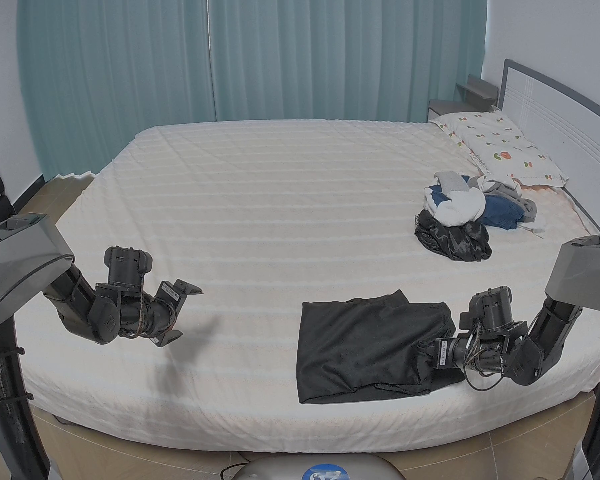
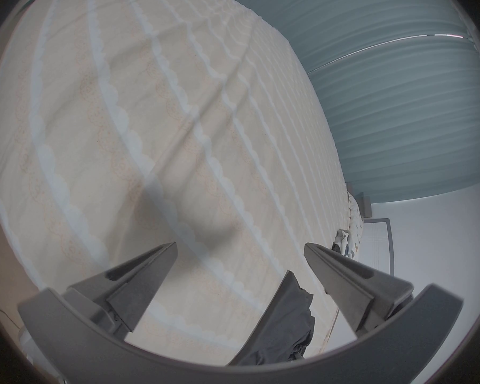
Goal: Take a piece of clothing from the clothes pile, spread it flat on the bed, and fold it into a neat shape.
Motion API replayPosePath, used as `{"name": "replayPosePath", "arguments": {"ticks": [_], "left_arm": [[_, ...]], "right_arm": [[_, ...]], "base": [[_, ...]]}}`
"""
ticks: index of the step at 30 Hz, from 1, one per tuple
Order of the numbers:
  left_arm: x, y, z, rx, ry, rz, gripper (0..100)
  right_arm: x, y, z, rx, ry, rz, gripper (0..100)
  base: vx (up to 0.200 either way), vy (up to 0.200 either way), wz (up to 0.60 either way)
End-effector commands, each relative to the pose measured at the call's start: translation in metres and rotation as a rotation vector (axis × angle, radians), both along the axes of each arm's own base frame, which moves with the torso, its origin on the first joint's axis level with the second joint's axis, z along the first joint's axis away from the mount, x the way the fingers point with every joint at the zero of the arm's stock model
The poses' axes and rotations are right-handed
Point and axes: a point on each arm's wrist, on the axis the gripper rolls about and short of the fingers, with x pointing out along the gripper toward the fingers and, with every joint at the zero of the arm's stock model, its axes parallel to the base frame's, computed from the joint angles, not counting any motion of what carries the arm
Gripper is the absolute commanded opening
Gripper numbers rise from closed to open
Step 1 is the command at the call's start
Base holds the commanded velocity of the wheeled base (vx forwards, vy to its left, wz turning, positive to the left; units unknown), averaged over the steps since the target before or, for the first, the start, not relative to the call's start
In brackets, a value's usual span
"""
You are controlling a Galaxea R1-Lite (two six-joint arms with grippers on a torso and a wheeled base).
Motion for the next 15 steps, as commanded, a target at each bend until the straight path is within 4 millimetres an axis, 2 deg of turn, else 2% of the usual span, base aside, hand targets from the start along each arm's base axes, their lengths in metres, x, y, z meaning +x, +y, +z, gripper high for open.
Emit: {"name": "replayPosePath", "arguments": {"ticks": [1, 9, 12, 13, 15], "left_arm": [[0.0, 0.0, -0.001, 0.0, 0.002, 0.001, 100], [0.0, 0.0, -0.001, 0.0, 0.002, 0.001, 100], [0.0, 0.0, -0.001, 0.0, 0.002, 0.001, 100], [0.0, 0.0, 0.0, -0.001, 0.001, 0.001, 100], [0.0, 0.0, 0.0, -0.001, 0.001, 0.001, 100]], "right_arm": [[-0.01, -0.009, 0.001, -0.007, 0.022, -0.019, 0], [-0.033, -0.033, 0.002, -0.008, 0.06, -0.069, 0], [-0.035, -0.036, 0.0, -0.012, 0.066, -0.072, 0], [-0.035, -0.045, -0.003, -0.009, 0.065, -0.083, 0], [-0.033, -0.048, -0.005, -0.001, 0.065, -0.087, 0]], "base": [[0.0, 0.0, 0.0], [0.0, 0.0, 0.0], [0.0, 0.0, 0.0], [0.0, 0.0, 0.0], [0.0, 0.0, 0.0]]}}
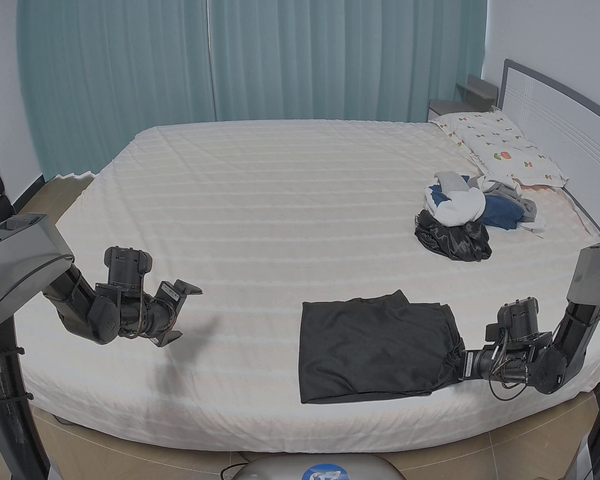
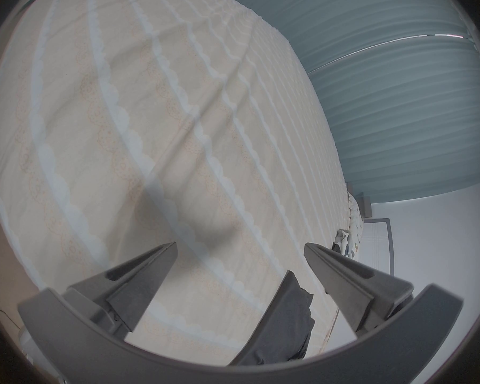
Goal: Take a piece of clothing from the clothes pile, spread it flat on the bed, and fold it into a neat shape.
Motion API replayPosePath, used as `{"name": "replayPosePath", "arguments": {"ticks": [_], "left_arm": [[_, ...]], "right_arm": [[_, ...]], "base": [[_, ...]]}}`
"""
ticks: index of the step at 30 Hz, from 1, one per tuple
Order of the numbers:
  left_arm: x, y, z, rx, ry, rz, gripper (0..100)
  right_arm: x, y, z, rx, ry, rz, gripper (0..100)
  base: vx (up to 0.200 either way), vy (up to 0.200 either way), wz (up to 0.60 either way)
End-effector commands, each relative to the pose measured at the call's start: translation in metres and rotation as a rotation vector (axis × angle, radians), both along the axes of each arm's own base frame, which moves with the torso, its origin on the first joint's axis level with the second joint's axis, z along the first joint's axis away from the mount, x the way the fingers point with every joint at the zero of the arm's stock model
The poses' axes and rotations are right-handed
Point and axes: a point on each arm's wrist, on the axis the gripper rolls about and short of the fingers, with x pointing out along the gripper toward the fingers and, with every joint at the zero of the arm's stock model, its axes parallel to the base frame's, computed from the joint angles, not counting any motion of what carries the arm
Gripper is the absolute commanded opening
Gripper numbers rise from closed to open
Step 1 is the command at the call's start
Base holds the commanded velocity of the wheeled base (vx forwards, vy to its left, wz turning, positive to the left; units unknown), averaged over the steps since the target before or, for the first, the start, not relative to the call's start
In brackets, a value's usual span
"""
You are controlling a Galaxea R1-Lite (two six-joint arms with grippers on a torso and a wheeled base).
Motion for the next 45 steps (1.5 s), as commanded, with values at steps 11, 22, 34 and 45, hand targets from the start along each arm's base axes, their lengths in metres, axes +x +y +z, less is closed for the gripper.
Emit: {"name": "replayPosePath", "arguments": {"ticks": [11, 22, 34, 45], "left_arm": [[-0.001, 0.0, -0.001, 0.001, 0.004, 0.002, 100], [-0.001, 0.0, -0.001, 0.004, 0.005, 0.0, 100], [-0.002, -0.001, -0.002, 0.019, 0.005, -0.011, 100], [-0.002, -0.001, -0.003, 0.02, 0.005, -0.013, 100]], "right_arm": [[-0.003, -0.02, -0.007, 0.046, 0.004, -0.029, 100], [0.045, -0.046, 0.004, 0.288, -0.142, -0.099, 100], [0.104, -0.026, -0.041, 0.368, -0.093, -0.099, 100], [0.105, -0.024, -0.039, 0.432, -0.102, -0.104, 0]], "base": [[0.0, 0.0, 0.0], [0.109, 0.0, 0.0], [0.05, 0.0, 0.0], [0.0, 0.0, 0.0]]}}
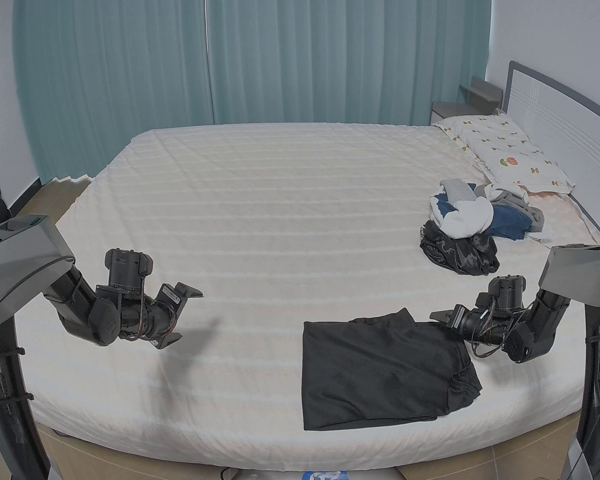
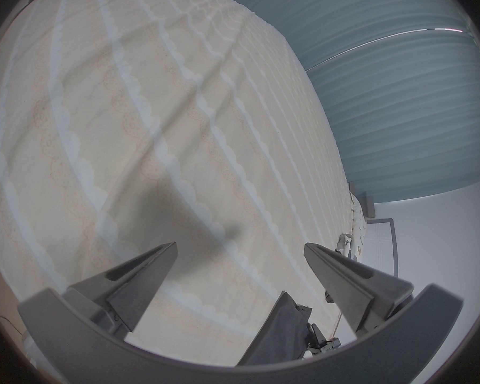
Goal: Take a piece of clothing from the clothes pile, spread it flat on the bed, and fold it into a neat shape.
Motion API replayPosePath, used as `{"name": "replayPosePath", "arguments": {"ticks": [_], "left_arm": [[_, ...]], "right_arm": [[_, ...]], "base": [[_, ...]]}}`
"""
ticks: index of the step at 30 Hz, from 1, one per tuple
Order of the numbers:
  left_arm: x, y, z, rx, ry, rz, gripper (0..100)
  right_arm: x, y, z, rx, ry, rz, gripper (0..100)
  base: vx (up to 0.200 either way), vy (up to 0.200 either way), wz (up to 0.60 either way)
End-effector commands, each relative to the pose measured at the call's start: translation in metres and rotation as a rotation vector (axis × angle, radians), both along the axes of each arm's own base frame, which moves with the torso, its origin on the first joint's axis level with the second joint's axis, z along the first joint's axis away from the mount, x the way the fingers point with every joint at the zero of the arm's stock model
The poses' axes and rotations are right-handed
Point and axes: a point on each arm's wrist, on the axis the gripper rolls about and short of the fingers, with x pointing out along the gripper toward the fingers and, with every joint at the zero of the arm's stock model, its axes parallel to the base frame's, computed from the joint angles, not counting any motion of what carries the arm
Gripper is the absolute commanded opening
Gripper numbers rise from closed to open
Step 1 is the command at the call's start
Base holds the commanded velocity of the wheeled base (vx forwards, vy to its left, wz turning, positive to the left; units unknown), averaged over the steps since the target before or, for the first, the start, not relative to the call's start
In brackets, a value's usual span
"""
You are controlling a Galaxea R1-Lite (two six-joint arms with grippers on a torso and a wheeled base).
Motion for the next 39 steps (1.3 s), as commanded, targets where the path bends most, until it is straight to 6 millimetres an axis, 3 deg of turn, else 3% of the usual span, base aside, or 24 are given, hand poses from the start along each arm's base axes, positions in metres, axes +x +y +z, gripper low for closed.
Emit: {"name": "replayPosePath", "arguments": {"ticks": [1, 18, 34, 35, 39], "left_arm": [[0.0, 0.0, -0.001, 0.001, 0.002, 0.0, 100], [0.001, 0.0, -0.001, -0.001, 0.003, 0.0, 100], [0.001, 0.0, -0.001, 0.0, 0.003, 0.001, 100], [0.0, 0.0, -0.002, -0.001, 0.004, 0.0, 100], [0.001, 0.0, -0.001, 0.0, 0.003, 0.001, 100]], "right_arm": [[0.001, 0.001, -0.002, 0.016, -0.008, -0.013, 0], [0.014, -0.015, 0.008, 0.074, -0.134, -0.089, 0], [0.024, -0.021, -0.008, 0.07, -0.133, -0.106, 0], [0.024, -0.021, -0.008, 0.07, -0.135, -0.105, 100], [0.019, -0.022, -0.003, 0.076, -0.147, -0.098, 100]], "base": [[0.0, 0.0, 0.0], [0.0, 0.0, 0.0], [0.0, 0.0, 0.0], [0.0, 0.0, 0.0], [0.0, 0.0, 0.0]]}}
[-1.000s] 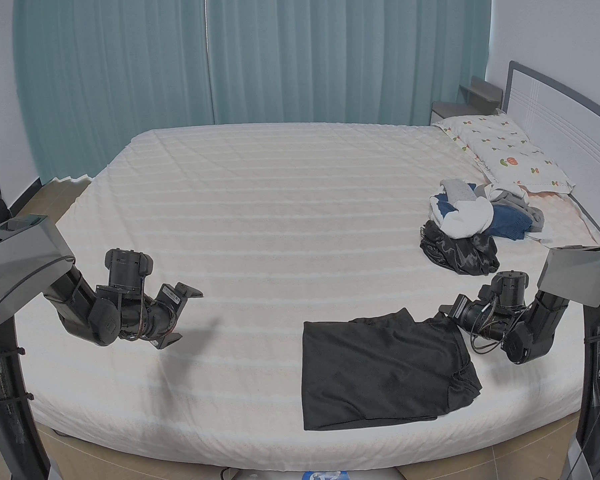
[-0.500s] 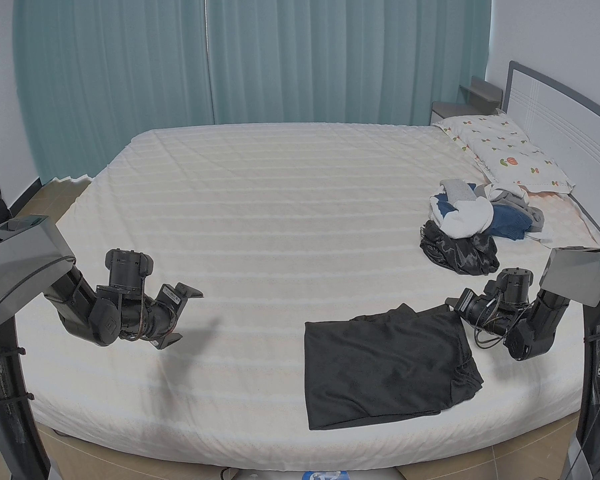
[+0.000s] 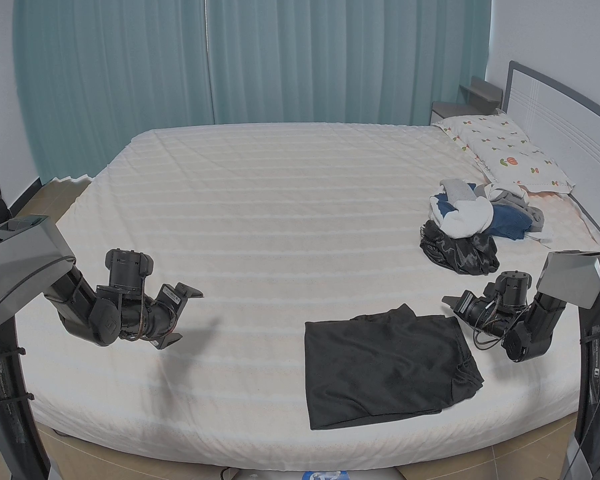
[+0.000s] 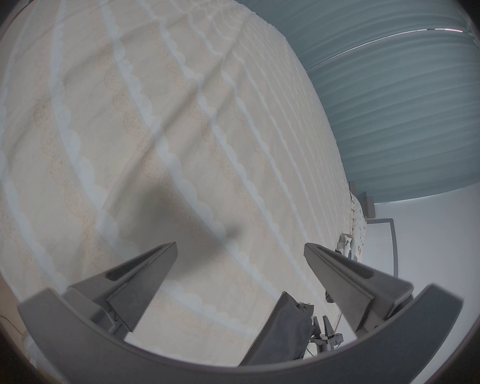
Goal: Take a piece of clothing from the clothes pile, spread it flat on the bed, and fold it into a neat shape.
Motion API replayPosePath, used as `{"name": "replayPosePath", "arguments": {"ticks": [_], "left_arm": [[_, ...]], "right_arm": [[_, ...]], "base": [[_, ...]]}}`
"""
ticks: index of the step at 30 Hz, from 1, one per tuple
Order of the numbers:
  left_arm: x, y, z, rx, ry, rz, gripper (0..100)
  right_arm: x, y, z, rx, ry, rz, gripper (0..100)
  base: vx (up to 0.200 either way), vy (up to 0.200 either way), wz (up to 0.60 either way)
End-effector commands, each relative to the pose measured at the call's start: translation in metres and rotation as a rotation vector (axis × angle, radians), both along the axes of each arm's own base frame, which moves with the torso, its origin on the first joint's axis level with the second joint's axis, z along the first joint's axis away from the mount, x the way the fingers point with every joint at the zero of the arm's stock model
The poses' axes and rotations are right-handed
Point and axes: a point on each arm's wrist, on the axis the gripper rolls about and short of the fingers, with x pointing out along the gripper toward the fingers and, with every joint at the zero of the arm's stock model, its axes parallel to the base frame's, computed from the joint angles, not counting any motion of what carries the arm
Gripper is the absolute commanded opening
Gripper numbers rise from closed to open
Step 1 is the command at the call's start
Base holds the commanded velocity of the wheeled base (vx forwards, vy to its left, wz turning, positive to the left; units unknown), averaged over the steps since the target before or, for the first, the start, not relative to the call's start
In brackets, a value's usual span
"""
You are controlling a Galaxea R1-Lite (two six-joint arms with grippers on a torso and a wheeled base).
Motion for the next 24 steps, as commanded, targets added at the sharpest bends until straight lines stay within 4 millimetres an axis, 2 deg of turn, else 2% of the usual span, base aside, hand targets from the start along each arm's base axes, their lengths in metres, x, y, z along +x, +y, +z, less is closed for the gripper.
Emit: {"name": "replayPosePath", "arguments": {"ticks": [1, 7, 10, 16, 17, 24], "left_arm": [[0.0, 0.0, -0.001, 0.0, 0.001, 0.001, 100], [0.0, 0.0, -0.001, 0.001, 0.0, 0.0, 100], [0.0, 0.0, -0.001, 0.001, 0.002, 0.0, 100], [0.0, 0.0, -0.001, 0.006, 0.0, -0.006, 100], [0.0, 0.0, -0.001, 0.008, 0.0, -0.008, 100], [0.0, 0.0, -0.001, 0.011, -0.001, -0.009, 100]], "right_arm": [[-0.005, -0.001, 0.002, 0.003, -0.002, 0.006, 100], [-0.021, -0.002, 0.003, 0.005, 0.006, 0.029, 100], [-0.035, -0.001, 0.007, 0.009, 0.034, 0.063, 100], [-0.037, 0.001, 0.001, -0.005, 0.02, 0.1, 100], [-0.036, 0.001, 0.0, -0.005, 0.02, 0.1, 0], [-0.041, 0.0, 0.001, -0.008, 0.031, 0.092, 0]], "base": [[0.0, 0.0, 0.0], [0.0, 0.0, 0.0], [0.0, 0.0, 0.0], [0.0, 0.0, 0.0], [0.0, 0.0, 0.0], [0.0, 0.0, 0.0]]}}
